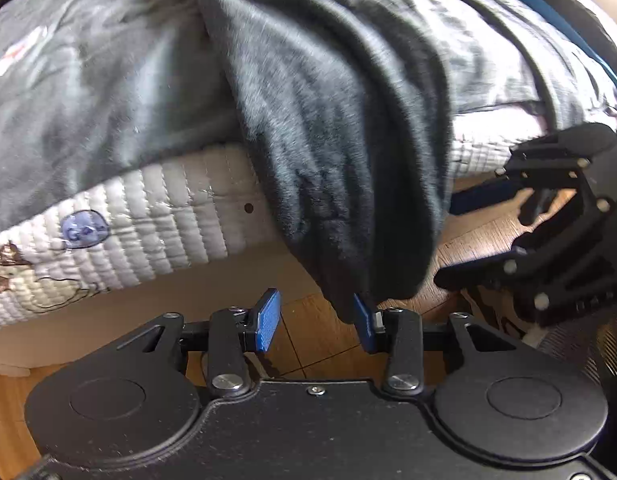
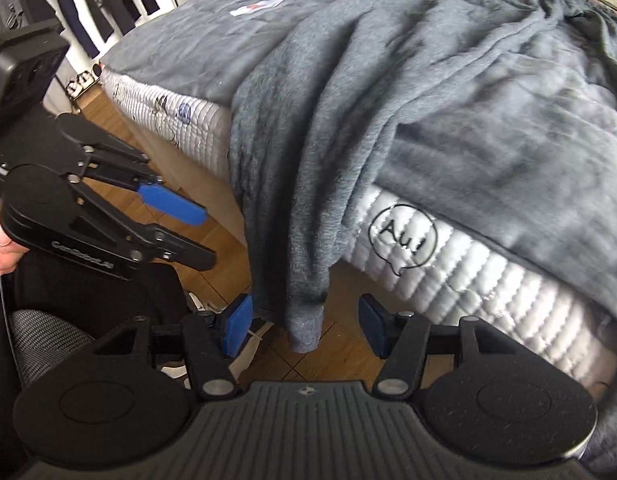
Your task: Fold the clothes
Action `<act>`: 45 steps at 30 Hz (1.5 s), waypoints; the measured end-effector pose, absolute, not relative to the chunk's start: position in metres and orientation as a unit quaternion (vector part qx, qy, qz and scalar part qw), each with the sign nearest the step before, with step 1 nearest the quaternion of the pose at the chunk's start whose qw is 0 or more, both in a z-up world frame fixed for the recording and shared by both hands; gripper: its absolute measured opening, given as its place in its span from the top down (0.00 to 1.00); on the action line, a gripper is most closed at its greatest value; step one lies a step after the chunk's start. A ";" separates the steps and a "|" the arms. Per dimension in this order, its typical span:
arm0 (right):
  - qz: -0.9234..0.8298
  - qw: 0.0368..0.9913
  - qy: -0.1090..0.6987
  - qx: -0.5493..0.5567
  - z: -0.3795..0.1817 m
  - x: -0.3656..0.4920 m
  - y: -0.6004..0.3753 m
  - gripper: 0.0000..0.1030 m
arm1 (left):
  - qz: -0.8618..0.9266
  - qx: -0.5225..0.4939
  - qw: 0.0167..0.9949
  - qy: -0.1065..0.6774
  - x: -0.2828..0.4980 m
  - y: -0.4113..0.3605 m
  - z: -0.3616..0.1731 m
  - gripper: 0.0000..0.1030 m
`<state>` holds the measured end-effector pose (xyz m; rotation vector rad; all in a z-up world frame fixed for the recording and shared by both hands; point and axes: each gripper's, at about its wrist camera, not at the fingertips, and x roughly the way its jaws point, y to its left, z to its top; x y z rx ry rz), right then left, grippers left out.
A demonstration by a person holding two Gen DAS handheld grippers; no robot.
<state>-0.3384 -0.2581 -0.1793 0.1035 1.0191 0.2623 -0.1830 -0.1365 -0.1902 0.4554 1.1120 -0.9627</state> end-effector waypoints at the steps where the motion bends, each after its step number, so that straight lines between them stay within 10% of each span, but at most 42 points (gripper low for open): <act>1: 0.127 0.862 0.489 0.050 -0.182 -0.336 -0.258 0.44 | -0.434 0.206 0.716 0.506 -0.181 -0.139 -0.194 0.61; 8: 0.128 0.855 0.497 0.069 -0.198 -0.327 -0.265 0.47 | -0.443 0.195 0.721 0.496 -0.172 -0.146 -0.205 0.59; 12: 0.137 0.851 0.500 0.087 -0.201 -0.322 -0.263 0.75 | -0.459 0.180 0.723 0.484 -0.168 -0.149 -0.205 0.59; 16: 0.141 0.846 0.502 0.112 -0.201 -0.325 -0.267 0.91 | -0.479 0.153 0.707 0.497 -0.165 -0.143 -0.200 0.87; 22: 0.176 0.836 0.494 0.162 -0.183 -0.337 -0.267 0.92 | -0.504 0.147 0.684 0.506 -0.170 -0.128 -0.162 0.95; 33: 0.214 0.862 0.394 0.238 -0.085 -0.373 -0.295 0.92 | -0.515 0.123 0.730 0.433 -0.156 -0.079 -0.049 0.96; 42: 0.204 0.865 0.357 0.289 -0.066 -0.366 -0.318 0.92 | -0.519 0.122 0.717 0.450 -0.179 -0.092 -0.059 0.94; 45: 0.206 0.860 0.357 0.301 -0.068 -0.355 -0.316 0.92 | -0.525 0.118 0.699 0.470 -0.200 -0.097 -0.074 0.64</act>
